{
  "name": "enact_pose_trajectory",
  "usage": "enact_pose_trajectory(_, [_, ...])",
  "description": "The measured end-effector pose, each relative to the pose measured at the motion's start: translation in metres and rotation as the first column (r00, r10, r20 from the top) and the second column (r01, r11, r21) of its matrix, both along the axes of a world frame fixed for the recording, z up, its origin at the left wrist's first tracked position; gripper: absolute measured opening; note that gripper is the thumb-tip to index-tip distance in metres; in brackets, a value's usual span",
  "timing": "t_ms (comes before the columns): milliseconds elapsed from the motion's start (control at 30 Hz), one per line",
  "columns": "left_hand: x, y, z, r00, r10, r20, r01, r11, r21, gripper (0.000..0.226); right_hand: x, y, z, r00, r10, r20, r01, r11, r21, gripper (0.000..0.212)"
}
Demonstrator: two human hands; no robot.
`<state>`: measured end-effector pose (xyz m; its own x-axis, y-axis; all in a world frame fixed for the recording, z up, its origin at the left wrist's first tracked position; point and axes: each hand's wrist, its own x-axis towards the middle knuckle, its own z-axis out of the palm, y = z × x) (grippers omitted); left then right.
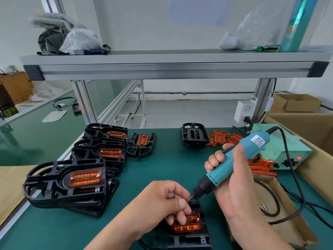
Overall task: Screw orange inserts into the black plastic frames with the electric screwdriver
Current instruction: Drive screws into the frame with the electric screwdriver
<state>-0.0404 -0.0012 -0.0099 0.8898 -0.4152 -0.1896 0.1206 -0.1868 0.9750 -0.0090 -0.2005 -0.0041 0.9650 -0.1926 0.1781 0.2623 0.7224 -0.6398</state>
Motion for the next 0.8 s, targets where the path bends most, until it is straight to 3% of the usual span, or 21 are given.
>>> enact_pose_trajectory(400, [0.004,0.01,0.0,1.0,-0.005,0.021,0.005,1.0,0.014,0.016,0.003,0.002,-0.004,0.999,0.001,-0.036,0.001,0.999,0.032,0.033])
enact_pose_trajectory(600, [0.016,0.025,0.002,0.957,0.183,0.225,-0.239,0.936,0.257,0.02,-0.002,0.01,-0.002,0.999,0.025,-0.025,-0.026,0.999,-0.025,0.03])
enact_pose_trajectory(667, [0.018,0.029,0.0,0.933,0.172,0.317,-0.283,0.895,0.345,0.02,-0.005,0.016,-0.001,0.999,0.032,-0.01,-0.033,0.998,-0.062,0.029])
enact_pose_trajectory(800, [0.016,0.032,-0.004,0.93,0.081,0.357,-0.271,0.809,0.522,0.023,-0.011,0.025,0.0,0.999,0.052,0.011,-0.05,0.991,-0.122,0.038])
